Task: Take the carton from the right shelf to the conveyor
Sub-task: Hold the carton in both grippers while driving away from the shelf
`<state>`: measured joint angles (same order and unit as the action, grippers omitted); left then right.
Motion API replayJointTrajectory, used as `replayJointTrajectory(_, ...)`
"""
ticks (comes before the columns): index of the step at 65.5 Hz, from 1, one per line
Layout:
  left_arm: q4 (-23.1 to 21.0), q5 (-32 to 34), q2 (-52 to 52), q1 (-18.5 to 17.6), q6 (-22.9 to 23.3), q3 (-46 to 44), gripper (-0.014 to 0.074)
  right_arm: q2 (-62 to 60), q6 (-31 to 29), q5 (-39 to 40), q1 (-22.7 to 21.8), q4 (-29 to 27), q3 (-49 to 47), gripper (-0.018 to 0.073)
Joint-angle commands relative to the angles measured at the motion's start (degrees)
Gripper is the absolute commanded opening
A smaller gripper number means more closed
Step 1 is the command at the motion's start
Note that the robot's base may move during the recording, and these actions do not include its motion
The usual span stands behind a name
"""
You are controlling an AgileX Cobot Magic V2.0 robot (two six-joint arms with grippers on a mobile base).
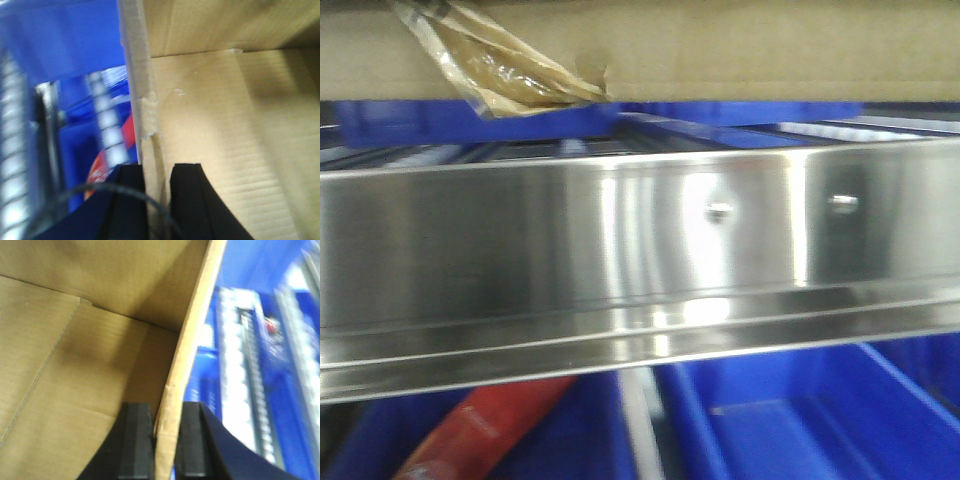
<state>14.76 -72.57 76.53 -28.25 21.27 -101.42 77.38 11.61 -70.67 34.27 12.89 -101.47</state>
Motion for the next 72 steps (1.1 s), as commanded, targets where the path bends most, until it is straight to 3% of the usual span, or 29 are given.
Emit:
replayJointTrajectory(1,-2.6,3.7,-0.6,-0.7,0.0,-0.7,-0.0017,-0.7,-1.0,3.5,0.2,-1.4,-0.2,-0.0065)
replayJointTrajectory(72,-2.6,3.7,-0.6,-0.7,0.0,-0.7,-0.0017,-0.7,-1.0,3.8,0.2,-1.4,-0.2,-0.0065)
